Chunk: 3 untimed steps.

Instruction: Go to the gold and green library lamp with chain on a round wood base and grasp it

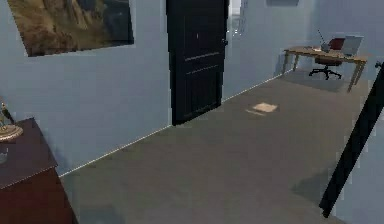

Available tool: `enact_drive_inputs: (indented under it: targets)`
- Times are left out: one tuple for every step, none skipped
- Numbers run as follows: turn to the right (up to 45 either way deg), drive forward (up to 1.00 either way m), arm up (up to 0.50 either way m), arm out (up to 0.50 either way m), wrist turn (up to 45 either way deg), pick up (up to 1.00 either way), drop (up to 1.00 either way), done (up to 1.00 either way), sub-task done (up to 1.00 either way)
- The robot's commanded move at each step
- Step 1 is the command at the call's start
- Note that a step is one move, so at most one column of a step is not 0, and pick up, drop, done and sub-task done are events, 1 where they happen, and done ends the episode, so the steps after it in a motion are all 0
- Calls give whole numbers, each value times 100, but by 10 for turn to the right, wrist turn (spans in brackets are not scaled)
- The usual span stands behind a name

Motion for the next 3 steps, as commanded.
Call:
enact_drive_inputs:
  targets:
    - [-420, 0, 0, 0, 0, 0, 0, 0, 0]
    - [0, 60, 0, 0, 0, 0, 0, 0, 0]
    - [-450, 0, 0, 0, 0, 0, 0, 0, 0]
